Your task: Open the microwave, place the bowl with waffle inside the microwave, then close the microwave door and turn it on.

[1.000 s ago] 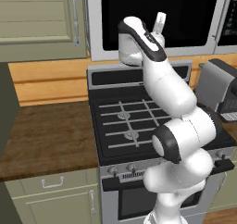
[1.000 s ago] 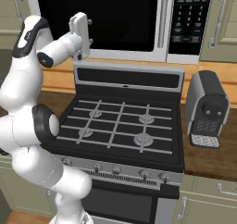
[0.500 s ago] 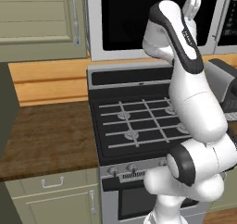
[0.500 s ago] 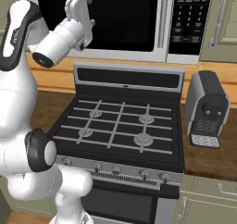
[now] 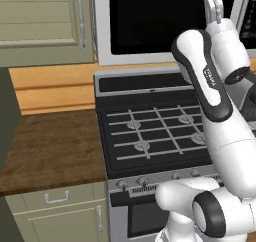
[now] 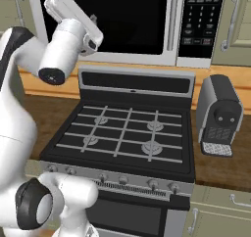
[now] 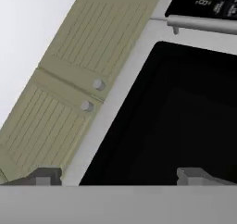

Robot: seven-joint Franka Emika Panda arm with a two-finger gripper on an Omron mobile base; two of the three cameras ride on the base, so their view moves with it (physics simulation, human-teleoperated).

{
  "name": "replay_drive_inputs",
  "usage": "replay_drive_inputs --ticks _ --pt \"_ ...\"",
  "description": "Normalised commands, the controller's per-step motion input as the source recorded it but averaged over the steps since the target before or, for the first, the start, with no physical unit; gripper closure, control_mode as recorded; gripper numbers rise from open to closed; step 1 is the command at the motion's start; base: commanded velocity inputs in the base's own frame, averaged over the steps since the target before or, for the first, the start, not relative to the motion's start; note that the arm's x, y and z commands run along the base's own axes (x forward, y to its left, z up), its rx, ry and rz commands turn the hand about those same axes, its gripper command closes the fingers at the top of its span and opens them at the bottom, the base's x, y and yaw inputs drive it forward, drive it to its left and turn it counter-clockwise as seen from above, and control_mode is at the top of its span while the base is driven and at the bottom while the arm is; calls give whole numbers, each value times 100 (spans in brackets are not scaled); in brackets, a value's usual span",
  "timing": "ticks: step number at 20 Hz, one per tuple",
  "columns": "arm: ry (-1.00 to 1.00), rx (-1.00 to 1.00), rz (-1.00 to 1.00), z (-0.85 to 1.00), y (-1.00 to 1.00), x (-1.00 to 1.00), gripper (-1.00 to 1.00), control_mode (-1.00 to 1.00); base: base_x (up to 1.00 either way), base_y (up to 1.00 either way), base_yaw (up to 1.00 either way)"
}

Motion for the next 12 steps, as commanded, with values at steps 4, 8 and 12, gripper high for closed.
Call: replay_drive_inputs --ticks 4,8,12 --pt "14 -77 -11 -98 -9 0 -100 -100 0 0 0" --pt "31 -53 -13 -78 -41 1 -100 -100 0 0 0" --pt "43 -45 0 -58 -98 31 -100 -100 0 0 0"
